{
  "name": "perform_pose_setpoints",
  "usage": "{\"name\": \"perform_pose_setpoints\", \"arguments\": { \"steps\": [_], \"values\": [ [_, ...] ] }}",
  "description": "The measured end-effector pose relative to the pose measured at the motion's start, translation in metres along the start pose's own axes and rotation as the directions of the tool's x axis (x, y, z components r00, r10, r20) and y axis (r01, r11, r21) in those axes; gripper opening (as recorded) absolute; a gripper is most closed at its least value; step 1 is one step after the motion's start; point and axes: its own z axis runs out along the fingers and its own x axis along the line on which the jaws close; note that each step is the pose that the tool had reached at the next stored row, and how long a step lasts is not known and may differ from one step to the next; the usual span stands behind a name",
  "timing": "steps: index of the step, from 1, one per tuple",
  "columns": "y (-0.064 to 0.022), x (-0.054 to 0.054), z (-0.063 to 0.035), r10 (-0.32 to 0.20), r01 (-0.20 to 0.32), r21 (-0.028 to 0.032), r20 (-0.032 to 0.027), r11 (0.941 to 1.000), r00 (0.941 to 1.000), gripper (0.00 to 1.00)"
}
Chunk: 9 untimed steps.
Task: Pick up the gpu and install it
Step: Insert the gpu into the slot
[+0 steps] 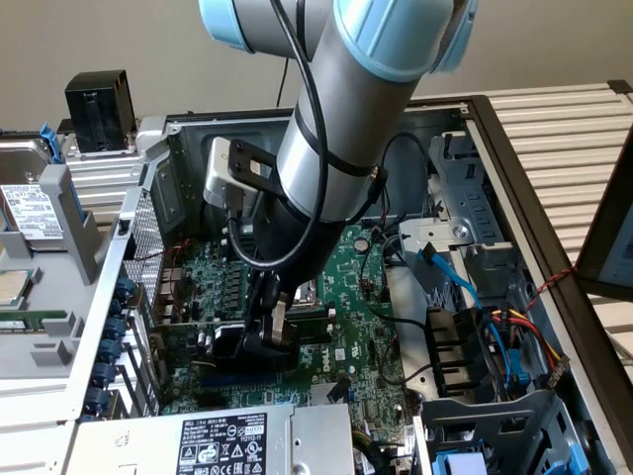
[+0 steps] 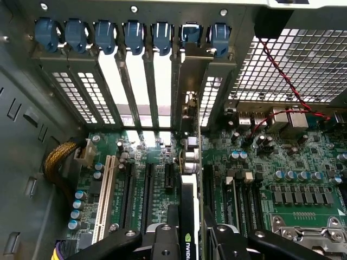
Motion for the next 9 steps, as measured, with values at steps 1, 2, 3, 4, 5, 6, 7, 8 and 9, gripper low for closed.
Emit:
{"name": "perform_pose_setpoints", "arguments": {
  "steps": [1,2,3,4,5,6,7,8,9],
  "values": [
    [0.0002,0.0,0.0001,0.0,0.0,0.0016,-0.0001,1.0,1.0,0.27],
    [0.0005,0.0,0.0002,0.0,0.0,0.0029,-0.0001,1.0,1.0,0.27],
    [0.001,0.0,0.0005,0.0,0.0,0.0042,-0.0001,1.0,1.0,0.27],
    [0.0017,0.0,0.0008,0.0,0.0,0.0059,-0.0002,1.0,1.0,0.27],
    [0.0025,0.0,0.0012,0.0,0.0,0.0075,-0.0002,1.0,1.0,0.27],
    [0.0031,0.0001,0.0016,0.0,0.0,0.0088,-0.0001,1.0,1.0,0.27],
    [0.0035,0.0001,0.0018,0.0,0.0,0.0096,0.0001,1.0,1.0,0.27],
    [0.0037,0.0001,0.0019,0.0,0.0,0.0103,0.0001,0.9999,1.0,0.27],
    [0.0038,0.0001,0.002,0.0,0.0,0.0112,0.0002,0.9999,1.0,0.27]
  ]
}}
